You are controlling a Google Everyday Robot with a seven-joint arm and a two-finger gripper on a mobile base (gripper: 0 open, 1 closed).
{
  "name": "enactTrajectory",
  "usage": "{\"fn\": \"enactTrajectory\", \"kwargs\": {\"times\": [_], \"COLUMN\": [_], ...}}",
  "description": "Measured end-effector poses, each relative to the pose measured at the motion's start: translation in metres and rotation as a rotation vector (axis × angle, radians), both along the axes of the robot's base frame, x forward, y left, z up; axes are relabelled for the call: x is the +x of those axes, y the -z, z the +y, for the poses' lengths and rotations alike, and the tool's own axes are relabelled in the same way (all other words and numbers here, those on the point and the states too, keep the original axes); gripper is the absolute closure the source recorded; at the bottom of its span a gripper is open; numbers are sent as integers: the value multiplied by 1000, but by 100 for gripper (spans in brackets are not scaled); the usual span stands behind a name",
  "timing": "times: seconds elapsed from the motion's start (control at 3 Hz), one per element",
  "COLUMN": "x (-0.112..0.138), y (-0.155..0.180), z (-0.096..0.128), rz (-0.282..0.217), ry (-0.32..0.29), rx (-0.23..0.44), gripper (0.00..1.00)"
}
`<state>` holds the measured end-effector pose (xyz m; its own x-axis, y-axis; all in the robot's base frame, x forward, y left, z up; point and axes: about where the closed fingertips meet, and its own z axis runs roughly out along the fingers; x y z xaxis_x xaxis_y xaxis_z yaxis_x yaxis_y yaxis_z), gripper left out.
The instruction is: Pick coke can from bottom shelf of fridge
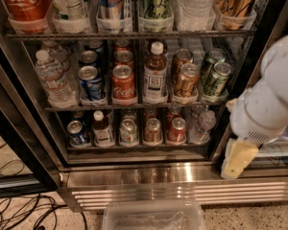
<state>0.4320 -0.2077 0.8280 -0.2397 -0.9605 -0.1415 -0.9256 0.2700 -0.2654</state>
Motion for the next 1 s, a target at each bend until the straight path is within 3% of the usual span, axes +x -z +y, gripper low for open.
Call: {"fn": "enactTrajectory", "kwargs": {"times": [0.33,0.67,1.0], "x": [-8,-8,-17], "y": [70,70,102], "z": [-5,-5,-4], "rz": [17,17,29], "ry": [-30,-30,-8], "rx": [15,16,58], "gripper": [0,0,0]}}
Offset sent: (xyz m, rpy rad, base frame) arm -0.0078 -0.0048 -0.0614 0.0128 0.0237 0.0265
